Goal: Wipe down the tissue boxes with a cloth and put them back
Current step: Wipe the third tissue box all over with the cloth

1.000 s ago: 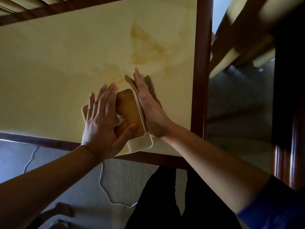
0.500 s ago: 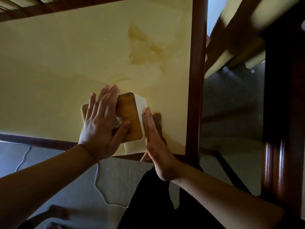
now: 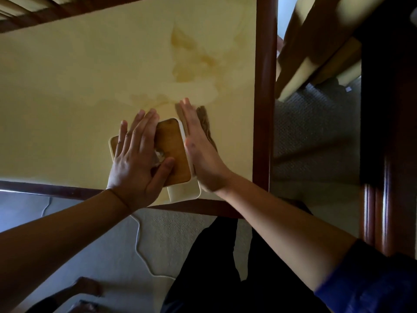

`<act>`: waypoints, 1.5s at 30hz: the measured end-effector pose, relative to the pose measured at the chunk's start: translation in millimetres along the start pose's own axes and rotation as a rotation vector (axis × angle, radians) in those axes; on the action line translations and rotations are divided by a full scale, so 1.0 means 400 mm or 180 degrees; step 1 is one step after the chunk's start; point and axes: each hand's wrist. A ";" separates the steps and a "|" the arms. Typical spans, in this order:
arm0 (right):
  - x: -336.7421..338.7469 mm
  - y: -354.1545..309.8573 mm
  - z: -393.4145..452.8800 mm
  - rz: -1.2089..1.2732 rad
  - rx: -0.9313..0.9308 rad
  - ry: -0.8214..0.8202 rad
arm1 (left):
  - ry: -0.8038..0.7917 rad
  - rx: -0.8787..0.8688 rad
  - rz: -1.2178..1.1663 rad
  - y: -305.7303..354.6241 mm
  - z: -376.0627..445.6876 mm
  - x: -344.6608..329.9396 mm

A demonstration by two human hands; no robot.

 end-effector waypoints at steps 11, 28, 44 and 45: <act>-0.019 0.013 -0.209 0.0121 0.0185 -0.0187 | 0.0071 -0.0039 -0.0025 -0.004 -0.002 -0.003; 0.008 0.003 -0.097 -0.0216 0.0124 -0.0297 | 0.0093 -0.0049 -0.0113 -0.009 -0.005 0.000; -0.008 -0.005 -0.018 0.0434 -0.0281 -0.0106 | 0.0100 -0.0056 -0.0054 -0.009 -0.003 0.001; -0.002 -0.009 0.019 0.0322 -0.0204 -0.0075 | 0.0088 -0.0058 -0.0055 -0.010 -0.003 0.002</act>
Point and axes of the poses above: each hand's wrist, its own z-axis towards the middle knuckle, its own x-axis out of the back of the hand, y = z × x, and after that the axes turned 3 degrees about y, right-handed
